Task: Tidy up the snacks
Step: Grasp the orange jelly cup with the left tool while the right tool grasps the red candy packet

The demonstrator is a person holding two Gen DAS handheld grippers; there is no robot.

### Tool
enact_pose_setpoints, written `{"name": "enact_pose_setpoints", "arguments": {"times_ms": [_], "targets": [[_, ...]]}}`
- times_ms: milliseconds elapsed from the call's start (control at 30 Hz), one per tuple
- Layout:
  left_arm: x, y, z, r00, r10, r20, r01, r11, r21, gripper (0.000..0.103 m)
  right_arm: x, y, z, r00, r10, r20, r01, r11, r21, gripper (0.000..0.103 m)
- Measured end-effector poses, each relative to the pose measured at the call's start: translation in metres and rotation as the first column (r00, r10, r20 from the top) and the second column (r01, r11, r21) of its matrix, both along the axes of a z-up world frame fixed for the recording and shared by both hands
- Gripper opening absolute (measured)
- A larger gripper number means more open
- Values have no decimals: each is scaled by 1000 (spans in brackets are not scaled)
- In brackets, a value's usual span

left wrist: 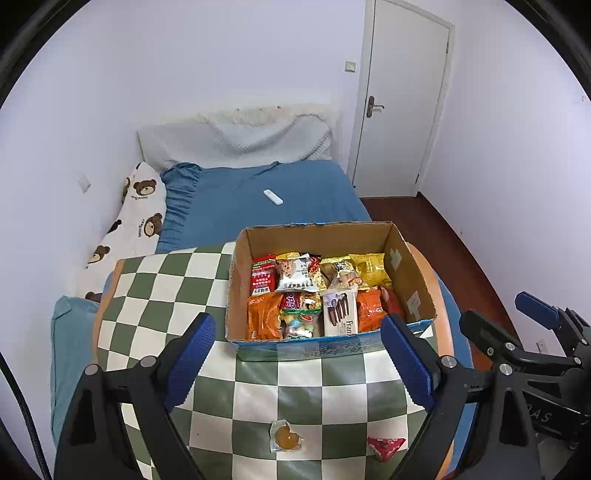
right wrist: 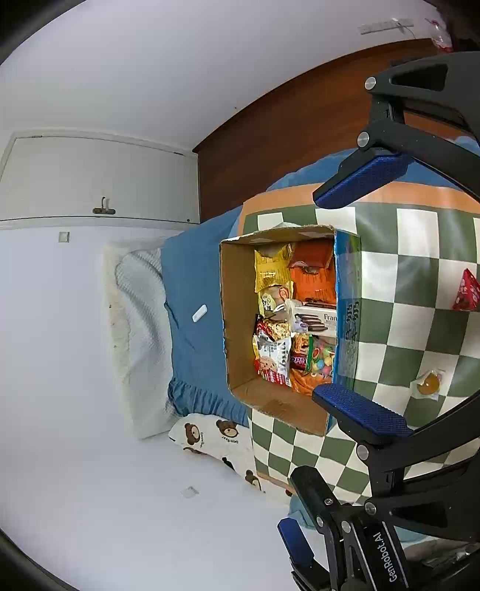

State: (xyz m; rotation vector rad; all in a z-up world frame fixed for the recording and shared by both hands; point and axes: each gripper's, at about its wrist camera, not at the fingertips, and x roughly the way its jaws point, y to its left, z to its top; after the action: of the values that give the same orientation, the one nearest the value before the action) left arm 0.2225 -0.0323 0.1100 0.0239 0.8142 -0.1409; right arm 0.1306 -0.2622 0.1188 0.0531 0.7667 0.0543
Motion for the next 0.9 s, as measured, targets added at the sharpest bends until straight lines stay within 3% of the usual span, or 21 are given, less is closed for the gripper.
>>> {"name": "enact_pose_setpoints", "arguments": {"times_ms": [100, 233, 367, 400, 467, 567, 667, 767, 867, 900], "targets": [[-4, 0, -1, 1000, 4, -1, -4, 1000, 0, 92, -5, -1, -2, 1000, -5, -5, 5, 1000, 20, 97], [-11, 5, -20, 998, 14, -61, -15, 1000, -13, 92, -11, -6, -19, 999, 4, -52, 0, 998, 68, 98], [-17, 16, -67, 981, 30, -191, -28, 1000, 8, 92, -18, -16, -69, 982, 14, -190, 11, 992, 128, 97], [-18, 17, -78, 975, 31, -218, -28, 999, 15, 92, -21, -20, -92, 969, 20, -247, 17, 989, 145, 92], [-22, 23, -113, 952, 40, -304, -31, 999, 33, 92, -26, -24, -126, 944, 24, -330, 32, 986, 162, 79], [-26, 27, -153, 920, 52, -388, -27, 997, 68, 92, -34, -29, -185, 890, 28, -455, 58, 983, 174, 78], [-28, 31, -196, 879, 67, -472, -27, 995, 92, 92, -37, -20, -234, 840, 53, -540, 18, 992, 125, 78], [-27, 36, -232, 830, 63, -555, -31, 997, 66, 91, -41, -10, -268, 814, 68, -577, -22, 996, 87, 78], [-23, 31, -255, 811, 40, -583, -11, 999, 53, 91, -41, 0, -293, 793, 91, -602, -68, 996, 61, 76], [-20, 28, -261, 809, 30, -587, -2, 999, 49, 91, -41, 3, -298, 789, 94, -608, -80, 996, 50, 67]]}}
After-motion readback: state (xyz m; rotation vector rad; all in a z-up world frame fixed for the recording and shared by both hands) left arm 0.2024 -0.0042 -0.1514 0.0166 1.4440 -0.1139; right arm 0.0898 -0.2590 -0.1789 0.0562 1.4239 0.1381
